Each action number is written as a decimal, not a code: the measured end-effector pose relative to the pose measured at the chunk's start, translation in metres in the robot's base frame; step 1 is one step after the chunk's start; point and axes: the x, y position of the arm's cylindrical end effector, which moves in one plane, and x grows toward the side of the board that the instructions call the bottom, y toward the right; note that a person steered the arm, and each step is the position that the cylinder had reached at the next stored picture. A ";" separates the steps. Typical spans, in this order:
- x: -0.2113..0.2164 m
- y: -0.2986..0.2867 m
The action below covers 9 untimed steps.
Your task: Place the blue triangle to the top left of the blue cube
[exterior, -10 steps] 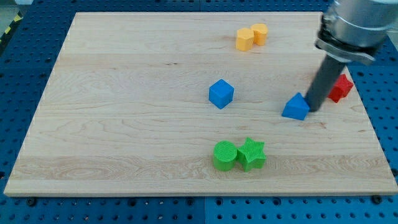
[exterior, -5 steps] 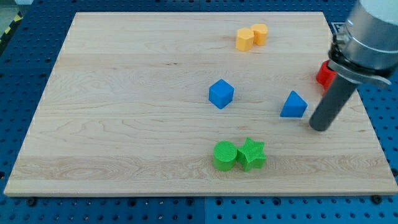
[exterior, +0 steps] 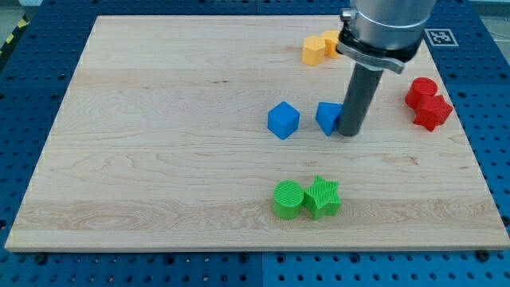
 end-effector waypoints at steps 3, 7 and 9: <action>-0.030 -0.025; -0.050 -0.066; -0.066 -0.076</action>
